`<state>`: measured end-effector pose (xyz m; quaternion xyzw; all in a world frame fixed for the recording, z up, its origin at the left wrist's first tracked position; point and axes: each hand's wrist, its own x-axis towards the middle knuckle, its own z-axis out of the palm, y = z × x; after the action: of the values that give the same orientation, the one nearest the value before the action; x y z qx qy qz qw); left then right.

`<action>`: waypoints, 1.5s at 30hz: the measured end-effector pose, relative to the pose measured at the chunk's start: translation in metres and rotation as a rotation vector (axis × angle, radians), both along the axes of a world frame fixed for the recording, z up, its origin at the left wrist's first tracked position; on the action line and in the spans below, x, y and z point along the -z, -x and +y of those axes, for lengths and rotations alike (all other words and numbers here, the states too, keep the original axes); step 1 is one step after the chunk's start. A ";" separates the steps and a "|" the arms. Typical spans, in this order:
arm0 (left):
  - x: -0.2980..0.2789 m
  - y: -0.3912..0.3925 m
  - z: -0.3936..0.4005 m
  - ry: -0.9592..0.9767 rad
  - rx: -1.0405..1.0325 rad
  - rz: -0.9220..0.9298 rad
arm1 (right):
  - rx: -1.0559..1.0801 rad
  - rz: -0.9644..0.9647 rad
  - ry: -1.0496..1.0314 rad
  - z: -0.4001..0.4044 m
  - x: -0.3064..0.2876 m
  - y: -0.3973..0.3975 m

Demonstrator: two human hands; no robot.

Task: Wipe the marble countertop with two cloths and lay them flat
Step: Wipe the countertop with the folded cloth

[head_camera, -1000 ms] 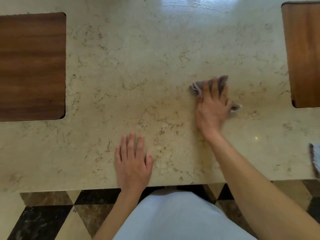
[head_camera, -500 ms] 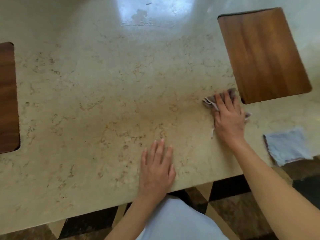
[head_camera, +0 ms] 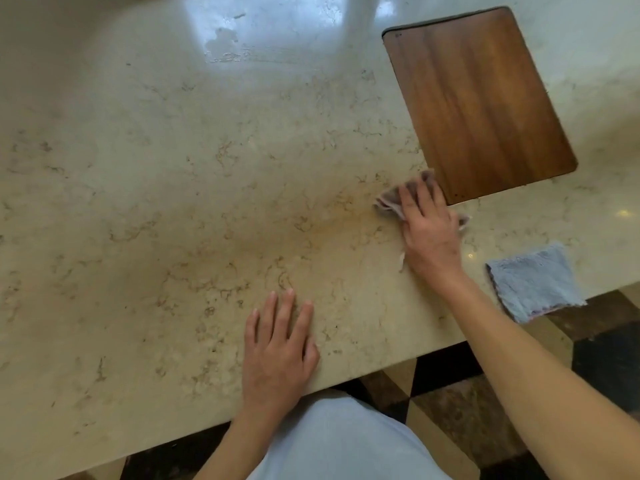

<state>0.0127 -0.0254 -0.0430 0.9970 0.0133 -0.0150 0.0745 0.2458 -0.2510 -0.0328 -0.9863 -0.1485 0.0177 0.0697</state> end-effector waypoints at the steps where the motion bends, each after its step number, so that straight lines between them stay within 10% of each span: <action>1: 0.000 0.000 -0.001 -0.001 -0.003 -0.003 | 0.104 0.010 -0.012 -0.002 -0.001 -0.007; 5: -0.002 -0.001 -0.002 -0.002 -0.011 -0.002 | 0.201 -0.004 -0.055 0.039 0.003 0.007; 11: -0.019 -0.041 -0.035 0.099 -0.011 -0.037 | -0.368 -0.117 -0.014 -0.002 0.009 0.038; 21: -0.003 -0.068 -0.064 0.000 0.196 -0.028 | 0.213 -0.022 -0.106 0.006 0.003 -0.017; 30: -0.004 -0.069 -0.063 0.031 0.177 0.010 | -0.516 -0.131 0.039 -0.020 -0.001 -0.008; 33: -0.011 -0.069 -0.060 0.082 0.185 0.028 | -0.317 -0.104 0.028 -0.014 -0.002 -0.022; 39: -0.026 -0.053 0.026 0.219 -0.239 -0.105 | 0.082 -0.015 -0.138 0.083 -0.004 0.026; 45: -0.019 -0.026 0.198 0.102 -0.610 0.006 | -0.423 -0.019 -0.134 0.173 -0.006 0.105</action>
<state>0.0388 0.1726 -0.0237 0.9419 0.3116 0.0045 0.1255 0.1410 -0.0777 -0.0273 -0.9264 -0.3538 0.0126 0.1286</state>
